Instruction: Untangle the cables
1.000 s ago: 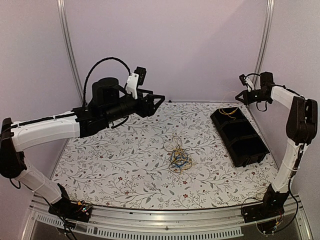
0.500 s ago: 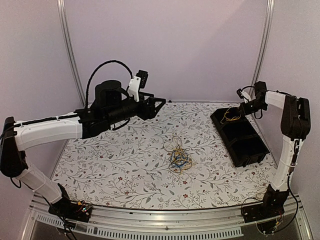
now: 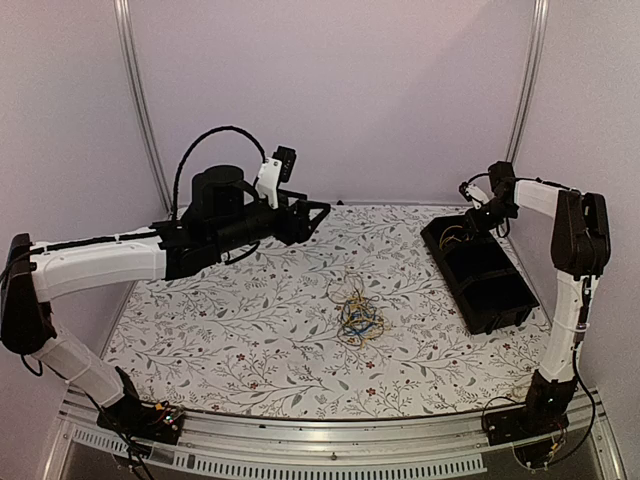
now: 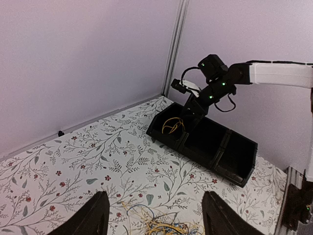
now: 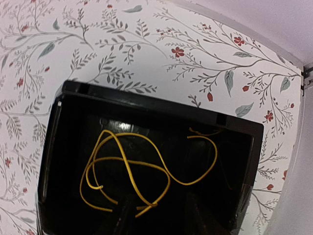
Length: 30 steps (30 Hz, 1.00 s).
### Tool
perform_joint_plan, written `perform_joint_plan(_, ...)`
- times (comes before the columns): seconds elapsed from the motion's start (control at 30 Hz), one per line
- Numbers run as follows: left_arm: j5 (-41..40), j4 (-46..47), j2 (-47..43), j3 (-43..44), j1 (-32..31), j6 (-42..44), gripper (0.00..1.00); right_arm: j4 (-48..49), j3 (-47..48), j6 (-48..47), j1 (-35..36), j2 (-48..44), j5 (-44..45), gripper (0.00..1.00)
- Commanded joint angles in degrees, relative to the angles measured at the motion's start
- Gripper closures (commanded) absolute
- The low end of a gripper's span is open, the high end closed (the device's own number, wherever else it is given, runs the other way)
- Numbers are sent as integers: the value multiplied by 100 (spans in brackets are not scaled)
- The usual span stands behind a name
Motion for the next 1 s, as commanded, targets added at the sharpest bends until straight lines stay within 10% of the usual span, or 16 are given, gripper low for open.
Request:
perform_joint_plan(0.0,7,132,145,-207,105,-21,32,-388,72,61,-42,-721,162,54)
perform_joint_plan(0.33,519,-550,1352,-303,494,-1205,44,-274,-1022,-228,937,-1976,-1408,52)
perform_joint_plan(0.63,1640,-287,2676,-11,730,-1829,47,-286,-974,-382,2559,-1496,-2055,54)
perform_joint_plan(0.97,2251,355,3497,275,808,-2212,60,-309,-921,-249,2802,-1338,-2213,54)
